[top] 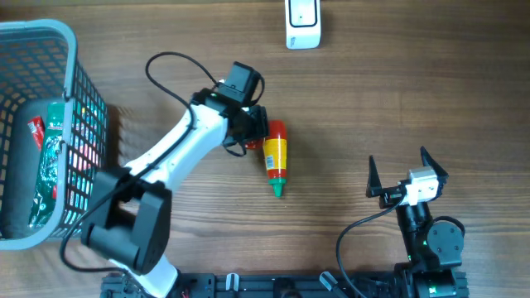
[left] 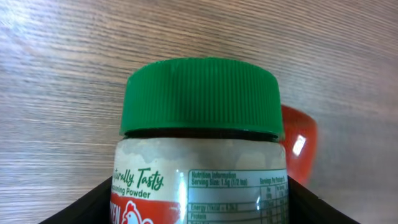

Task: Scan the item barcode
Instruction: 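Carry the green-capped jar out and place it beside the sauce bottle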

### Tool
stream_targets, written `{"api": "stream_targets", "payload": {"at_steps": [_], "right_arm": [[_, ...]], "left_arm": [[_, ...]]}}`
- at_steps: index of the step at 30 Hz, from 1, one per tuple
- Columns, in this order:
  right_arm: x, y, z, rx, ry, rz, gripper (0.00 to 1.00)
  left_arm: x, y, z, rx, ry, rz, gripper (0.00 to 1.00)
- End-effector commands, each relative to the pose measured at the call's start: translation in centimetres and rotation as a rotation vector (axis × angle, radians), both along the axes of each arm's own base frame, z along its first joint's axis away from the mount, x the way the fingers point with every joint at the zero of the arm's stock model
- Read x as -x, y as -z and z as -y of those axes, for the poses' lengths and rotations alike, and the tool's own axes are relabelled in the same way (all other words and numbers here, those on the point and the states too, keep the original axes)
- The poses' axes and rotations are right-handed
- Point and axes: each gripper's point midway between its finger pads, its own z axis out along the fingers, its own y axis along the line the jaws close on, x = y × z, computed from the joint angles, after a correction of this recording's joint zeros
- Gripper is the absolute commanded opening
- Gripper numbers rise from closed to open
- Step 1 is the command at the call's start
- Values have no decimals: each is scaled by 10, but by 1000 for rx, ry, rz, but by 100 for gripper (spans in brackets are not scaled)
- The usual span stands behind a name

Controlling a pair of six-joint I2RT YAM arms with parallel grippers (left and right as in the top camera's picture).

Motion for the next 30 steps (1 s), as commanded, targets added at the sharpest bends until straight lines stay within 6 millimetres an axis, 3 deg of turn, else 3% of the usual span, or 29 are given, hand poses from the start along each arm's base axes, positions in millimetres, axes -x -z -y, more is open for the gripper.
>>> {"api": "stream_targets", "payload": {"at_steps": [1,8,10,12,15,20,24,30], "right_arm": [[0,0,-2,12,-13,2,100],[0,0,-2,12,-12,2,100],[0,0,-2,12,-13,2,100],[0,0,-2,12,-12,2,100],[0,0,-2,13,-12,2,100],[0,0,-2,12,-13,2,100],[0,0,-2,12,-12,2,100],[0,0,-2,12,-12,2,100]], "left_arm": [[2,16,4,-49,-122,-17,62],[18,32,21,-124,-24,-23,65],[21,32,23,-138,4,-20,77],[23,32,23,-153,53,-20,100],[23,22,16,-177,79,-5,100],[8,-30,9,-156,72,127,100],[-3,-103,4,-120,150,322,100],[-9,-210,-42,-119,100,617,100]]}}
